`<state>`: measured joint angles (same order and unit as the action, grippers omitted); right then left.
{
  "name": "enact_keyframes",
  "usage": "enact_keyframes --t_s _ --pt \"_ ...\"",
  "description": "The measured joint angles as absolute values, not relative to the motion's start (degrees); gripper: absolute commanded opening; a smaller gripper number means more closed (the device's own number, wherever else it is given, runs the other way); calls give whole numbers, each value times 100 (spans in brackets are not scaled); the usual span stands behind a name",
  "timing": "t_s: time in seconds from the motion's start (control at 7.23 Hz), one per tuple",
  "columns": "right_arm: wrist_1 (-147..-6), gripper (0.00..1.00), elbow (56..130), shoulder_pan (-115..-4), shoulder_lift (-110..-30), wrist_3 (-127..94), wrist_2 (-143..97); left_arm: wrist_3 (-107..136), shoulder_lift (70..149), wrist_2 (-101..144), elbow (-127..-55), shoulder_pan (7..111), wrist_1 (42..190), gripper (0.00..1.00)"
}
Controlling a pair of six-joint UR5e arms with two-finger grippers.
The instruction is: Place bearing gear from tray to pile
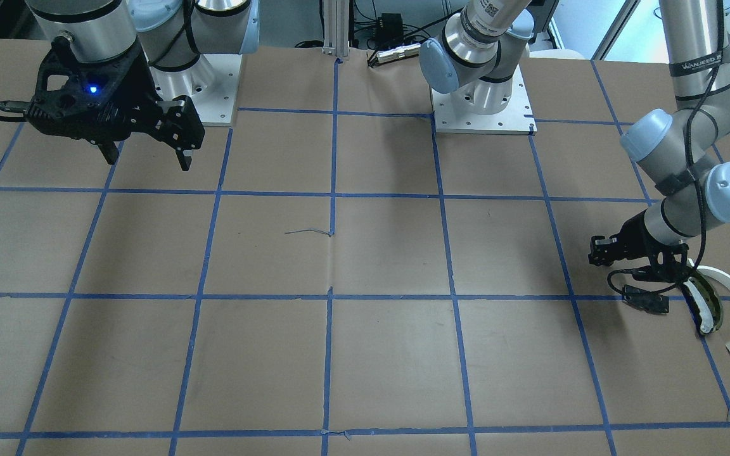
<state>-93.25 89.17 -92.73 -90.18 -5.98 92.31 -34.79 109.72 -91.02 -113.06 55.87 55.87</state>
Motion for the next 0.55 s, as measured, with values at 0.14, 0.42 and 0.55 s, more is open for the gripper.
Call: enact_keyframes --t_s 0.14,0.42,0.55 --pt "-9325 100 8918 -9273 -9018 -597 9231 -3477 10959 -9099 -11346 5574 5579 99" --pt "-9325 100 8921 -9272 -9018 -598 9231 -3478 10928 -9109 -11319 5575 5566 100" --pt "-9325 100 8921 -9272 -9018 -598 9230 -3418 10827 -9109 -11250 5607 5691 100"
